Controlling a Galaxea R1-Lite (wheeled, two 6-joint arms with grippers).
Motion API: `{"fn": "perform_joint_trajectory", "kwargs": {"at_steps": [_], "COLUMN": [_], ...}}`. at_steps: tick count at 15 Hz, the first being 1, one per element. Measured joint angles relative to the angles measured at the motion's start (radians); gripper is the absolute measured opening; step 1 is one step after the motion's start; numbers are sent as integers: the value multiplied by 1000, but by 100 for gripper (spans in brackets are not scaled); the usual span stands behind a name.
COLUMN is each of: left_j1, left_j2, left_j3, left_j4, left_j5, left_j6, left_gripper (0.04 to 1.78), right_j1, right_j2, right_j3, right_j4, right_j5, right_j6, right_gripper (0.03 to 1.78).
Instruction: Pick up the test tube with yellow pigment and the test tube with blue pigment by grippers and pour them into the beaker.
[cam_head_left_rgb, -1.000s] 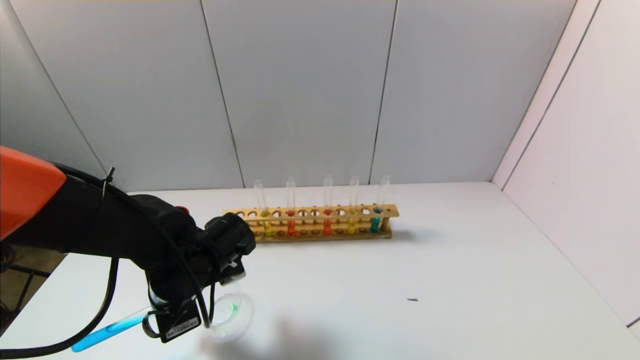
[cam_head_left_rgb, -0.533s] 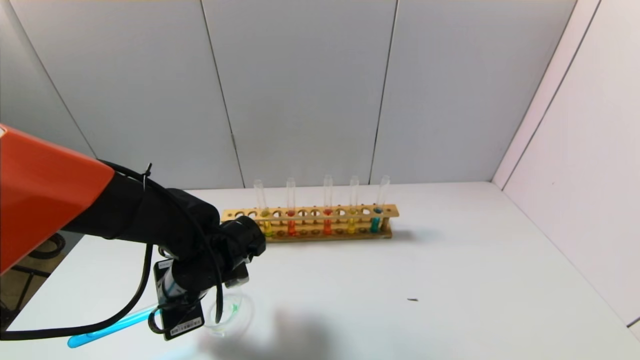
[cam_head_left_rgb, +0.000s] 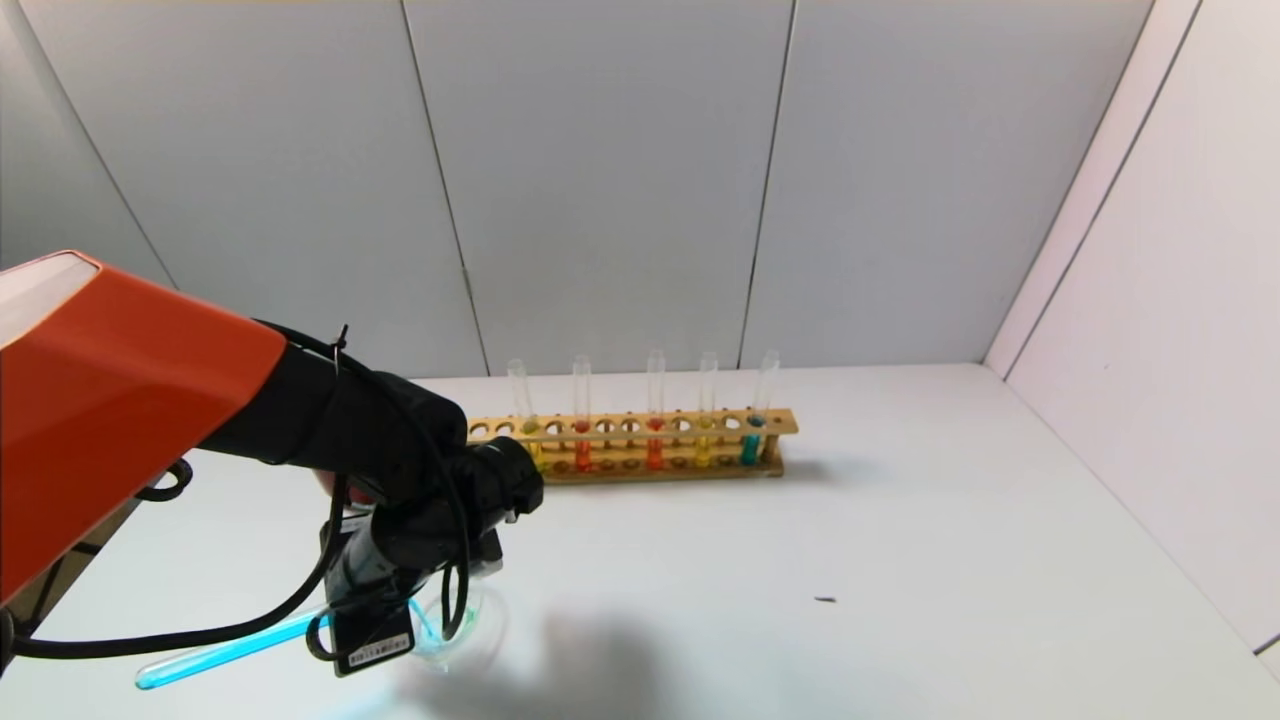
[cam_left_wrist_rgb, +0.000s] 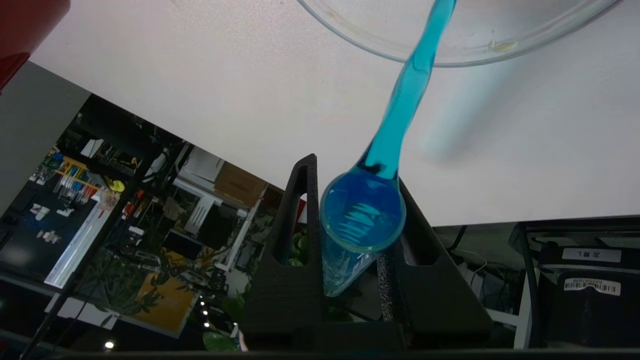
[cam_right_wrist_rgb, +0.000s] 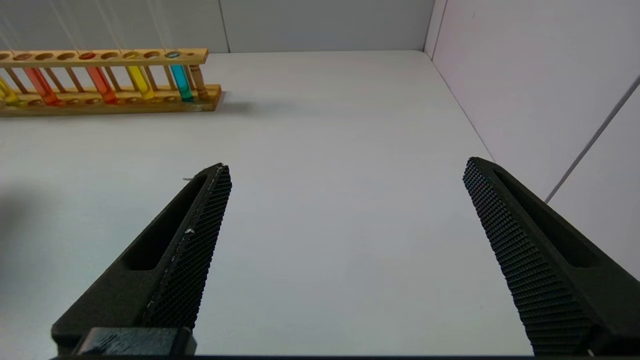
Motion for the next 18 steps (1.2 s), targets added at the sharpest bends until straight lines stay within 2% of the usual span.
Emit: {"fn": "perform_joint_trajectory", "kwargs": {"at_steps": [18], "left_j1": [-33], "left_j2": [104], "left_j3": [-183], "left_j4": [247], "left_j5": [43], "left_j6": [-11], "left_gripper": [34], "right_j1": [0], "right_j2": [0], "right_j3": [0], "right_j4": [0], "right_j5": [0], "right_j6": [0], "right_gripper": [170]}}
